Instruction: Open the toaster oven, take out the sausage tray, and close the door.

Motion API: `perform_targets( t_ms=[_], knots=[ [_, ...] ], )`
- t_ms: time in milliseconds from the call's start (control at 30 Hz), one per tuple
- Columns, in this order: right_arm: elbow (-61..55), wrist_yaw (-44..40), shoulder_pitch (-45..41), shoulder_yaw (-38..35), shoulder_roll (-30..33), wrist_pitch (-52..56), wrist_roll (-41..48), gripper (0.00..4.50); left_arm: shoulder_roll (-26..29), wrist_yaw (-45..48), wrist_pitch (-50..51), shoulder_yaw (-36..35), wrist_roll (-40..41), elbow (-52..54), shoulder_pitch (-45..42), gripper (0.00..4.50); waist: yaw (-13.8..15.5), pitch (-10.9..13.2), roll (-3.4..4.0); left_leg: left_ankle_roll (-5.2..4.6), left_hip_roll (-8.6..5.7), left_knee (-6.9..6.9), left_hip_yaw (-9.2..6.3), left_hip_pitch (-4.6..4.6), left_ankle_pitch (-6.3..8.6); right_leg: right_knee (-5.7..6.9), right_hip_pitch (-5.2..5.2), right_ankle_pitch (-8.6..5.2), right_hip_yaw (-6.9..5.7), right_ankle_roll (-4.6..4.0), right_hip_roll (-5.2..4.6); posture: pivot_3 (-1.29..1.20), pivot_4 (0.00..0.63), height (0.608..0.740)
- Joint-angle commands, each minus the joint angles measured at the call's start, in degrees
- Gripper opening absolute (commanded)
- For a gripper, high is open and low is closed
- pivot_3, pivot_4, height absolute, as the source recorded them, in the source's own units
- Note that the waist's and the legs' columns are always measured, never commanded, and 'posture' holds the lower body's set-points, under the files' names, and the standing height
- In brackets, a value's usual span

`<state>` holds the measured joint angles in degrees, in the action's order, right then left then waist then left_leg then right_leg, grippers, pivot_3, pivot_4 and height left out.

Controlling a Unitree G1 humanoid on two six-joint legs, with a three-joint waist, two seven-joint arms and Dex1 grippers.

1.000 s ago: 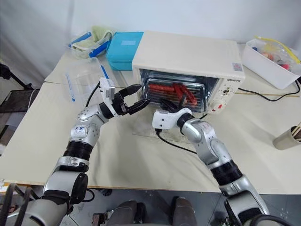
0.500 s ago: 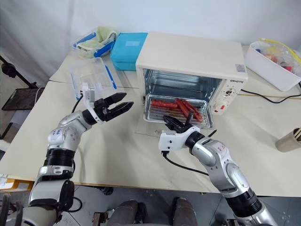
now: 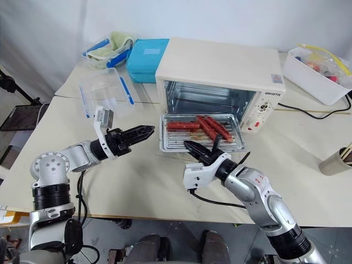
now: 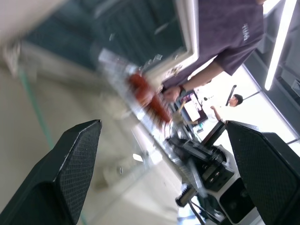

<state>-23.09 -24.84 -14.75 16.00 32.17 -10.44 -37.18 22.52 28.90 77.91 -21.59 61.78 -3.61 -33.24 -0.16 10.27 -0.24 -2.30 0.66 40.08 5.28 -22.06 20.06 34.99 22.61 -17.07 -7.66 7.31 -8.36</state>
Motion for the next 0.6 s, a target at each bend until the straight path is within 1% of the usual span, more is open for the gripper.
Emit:
perform_targets(
  t_ms=[33, 233, 333, 500, 600],
  knots=[
    [-0.32, 0.78, -1.91, -0.54, -0.18, -2.66, 0.62, 0.03, -0.92, -3.09, 4.43, -2.25, 4.38, 0.71, -0.53, 4.50, -0.02, 0.00, 0.00, 0.00, 0.00, 0.00, 0.00, 0.00, 0.00, 0.00, 0.00, 0.00, 0.00, 0.00, 0.00, 0.00, 0.150, 0.740],
    [2.70, 0.04, -4.69, 0.63, -0.20, -6.01, 1.10, 0.03, -5.62, -10.21, 7.01, -6.48, 10.10, -0.76, -1.62, 4.50, 0.06, 0.00, 0.00, 0.00, -0.02, 0.02, -0.02, 0.01, 0.00, -0.02, -0.05, 0.00, 0.03, 0.00, -0.01, 0.00, 0.150, 0.740],
    [4.48, -0.27, -6.02, 0.88, -0.15, -6.94, 1.39, 0.03, -6.06, -13.01, 7.83, -7.31, 12.07, -1.86, -2.21, 4.50, -0.01, 0.00, 0.00, 0.01, -0.01, 0.01, -0.02, 0.02, 0.00, -0.02, -0.04, 0.00, 0.02, 0.00, 0.00, 0.00, 0.150, 0.740],
    [6.02, -1.02, -7.02, 1.87, -0.55, -8.79, 1.88, 0.03, -6.09, -15.48, 9.33, -6.57, 12.38, -3.88, -2.68, 4.50, 0.02, 0.00, 0.00, 0.01, -0.03, 0.01, 0.00, 0.03, -0.01, -0.01, -0.04, 0.00, 0.03, 0.00, 0.00, 0.00, 0.150, 0.740],
    [5.93, -1.56, -6.94, 2.68, -1.23, -9.44, 2.01, 0.03, -6.72, -16.62, 9.50, -6.52, 12.74, -4.57, -2.92, 3.89, 0.01, 0.00, 0.00, 0.01, -0.02, 0.00, -0.01, 0.03, -0.01, -0.02, -0.04, 0.00, 0.03, 0.00, 0.01, 0.00, 0.150, 0.740]
  ],
)
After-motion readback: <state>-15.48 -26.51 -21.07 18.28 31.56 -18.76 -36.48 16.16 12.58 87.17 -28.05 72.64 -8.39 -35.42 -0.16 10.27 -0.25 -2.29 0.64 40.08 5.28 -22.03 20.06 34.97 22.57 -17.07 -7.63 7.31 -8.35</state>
